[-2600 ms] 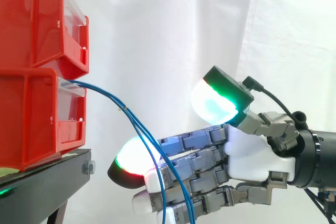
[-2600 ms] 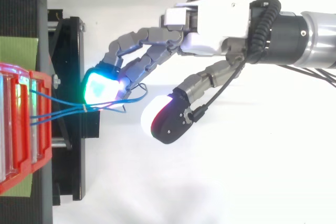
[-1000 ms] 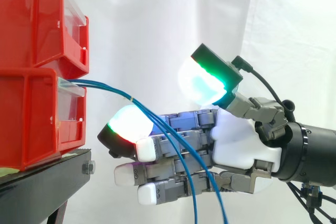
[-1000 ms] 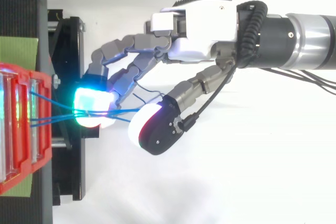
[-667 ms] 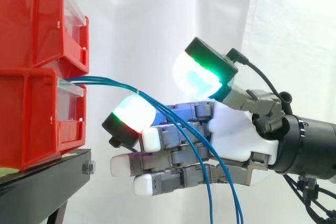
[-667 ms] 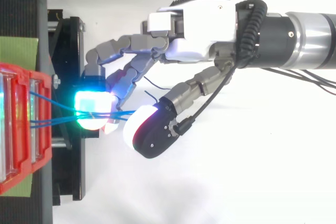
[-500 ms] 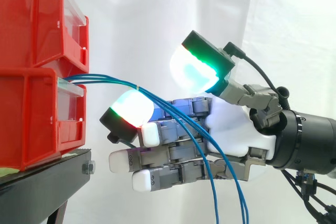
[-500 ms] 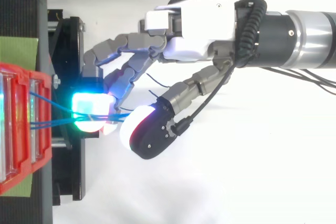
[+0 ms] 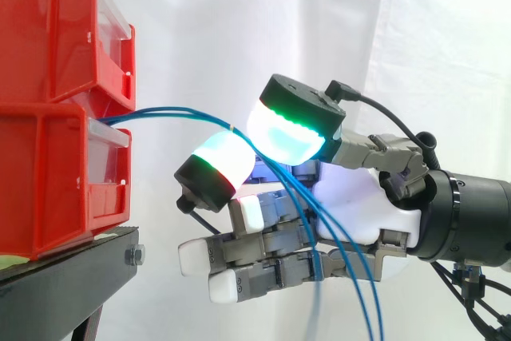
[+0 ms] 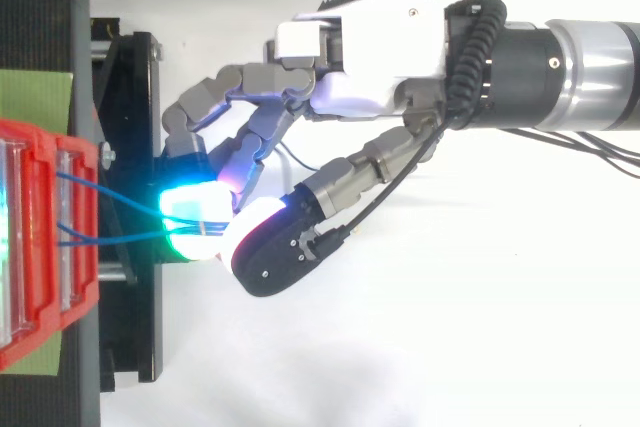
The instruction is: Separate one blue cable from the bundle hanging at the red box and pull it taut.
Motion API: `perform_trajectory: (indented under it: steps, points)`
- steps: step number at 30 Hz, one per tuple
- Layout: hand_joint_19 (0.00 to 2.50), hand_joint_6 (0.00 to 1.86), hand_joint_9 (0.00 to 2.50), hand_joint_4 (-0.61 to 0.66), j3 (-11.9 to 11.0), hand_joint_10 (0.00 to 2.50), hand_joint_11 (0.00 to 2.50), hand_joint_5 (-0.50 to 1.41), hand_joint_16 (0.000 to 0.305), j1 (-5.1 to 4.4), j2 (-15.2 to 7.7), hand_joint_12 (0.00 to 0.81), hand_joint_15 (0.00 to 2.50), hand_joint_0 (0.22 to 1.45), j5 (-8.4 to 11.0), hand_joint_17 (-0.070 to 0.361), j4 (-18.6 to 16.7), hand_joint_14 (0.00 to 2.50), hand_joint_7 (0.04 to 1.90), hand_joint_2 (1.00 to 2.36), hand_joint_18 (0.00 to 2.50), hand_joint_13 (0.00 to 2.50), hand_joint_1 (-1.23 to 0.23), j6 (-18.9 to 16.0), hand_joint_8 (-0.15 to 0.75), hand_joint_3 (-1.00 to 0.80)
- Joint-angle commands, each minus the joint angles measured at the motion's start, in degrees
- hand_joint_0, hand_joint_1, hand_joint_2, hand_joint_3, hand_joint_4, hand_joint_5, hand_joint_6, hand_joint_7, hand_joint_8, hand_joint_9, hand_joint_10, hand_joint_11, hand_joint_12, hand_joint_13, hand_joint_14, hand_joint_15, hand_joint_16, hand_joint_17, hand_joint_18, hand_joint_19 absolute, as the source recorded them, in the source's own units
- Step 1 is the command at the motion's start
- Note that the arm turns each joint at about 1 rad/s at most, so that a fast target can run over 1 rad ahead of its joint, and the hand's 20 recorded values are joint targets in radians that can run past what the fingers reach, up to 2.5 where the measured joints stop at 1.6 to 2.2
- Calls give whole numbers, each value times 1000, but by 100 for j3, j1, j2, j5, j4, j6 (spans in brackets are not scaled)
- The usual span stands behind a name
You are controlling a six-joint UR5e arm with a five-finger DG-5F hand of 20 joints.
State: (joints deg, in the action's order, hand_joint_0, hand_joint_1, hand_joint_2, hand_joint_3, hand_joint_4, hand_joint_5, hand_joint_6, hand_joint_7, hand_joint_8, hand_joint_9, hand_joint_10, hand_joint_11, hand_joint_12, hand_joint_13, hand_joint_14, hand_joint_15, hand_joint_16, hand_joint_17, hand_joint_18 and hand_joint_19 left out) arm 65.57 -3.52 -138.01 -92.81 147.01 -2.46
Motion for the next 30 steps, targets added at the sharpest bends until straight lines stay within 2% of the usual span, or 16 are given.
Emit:
perform_trajectory:
  steps: [1, 5, 7, 13, 14, 16, 21, 25, 28, 30]
  points:
    - [195, 929, 855, 113, 0, 15, 592, -202, 35, 0, 2, 306, 276, 683, 0, 78, 30, 10, 1295, 1026, 739, 746, -862, 0, 383, -120]
    - [221, 927, 880, 169, 0, 17, 618, -198, 35, -9, -7, 310, 295, 752, 0, 78, 38, 11, 1228, 1009, 746, 770, -893, 0, 379, -392]
    - [221, 920, 884, 189, 0, 17, 615, -192, 35, 0, -7, 308, 294, 727, 0, 79, 56, 11, 1229, 1000, 758, 776, -893, 0, 378, -500]
    - [251, 892, 922, 208, 0, 17, 627, -168, 36, 0, 2, 309, 314, 572, 0, 80, 117, 12, 1218, 1000, 756, 784, -753, -18, 390, -500]
    - [260, 880, 939, 205, 0, 18, 623, -158, 35, 0, 11, 306, 317, 598, 0, 78, 135, 13, 1232, 1000, 749, 787, -687, -18, 390, -500]
    - [253, 876, 956, 187, 0, 16, 630, -155, 34, 0, 20, 304, 325, 621, 0, 77, 153, 12, 1263, 1000, 760, 801, -674, -26, 393, -500]
    - [264, 887, 966, 136, -26, 19, 641, -155, 35, 9, 29, 311, 322, 684, 0, 79, 214, 12, 1298, 1003, 773, 803, -754, -26, 394, -462]
    - [282, 913, 952, 51, -123, 16, 655, -174, 36, 27, 29, 317, 335, 781, -18, 81, 399, 12, 1392, 1013, 775, 802, -898, -44, 386, -359]
    - [314, 920, 937, 79, -202, 19, 659, -181, 36, 44, 29, 322, 352, 827, -44, 81, 574, 13, 1322, 1001, 764, 799, -941, -44, 376, -491]
    - [285, 914, 935, 99, -220, 20, 670, -178, 36, 53, 29, 322, 346, 817, -44, 82, 627, 13, 1306, 1000, 789, 808, -961, -44, 371, -500]
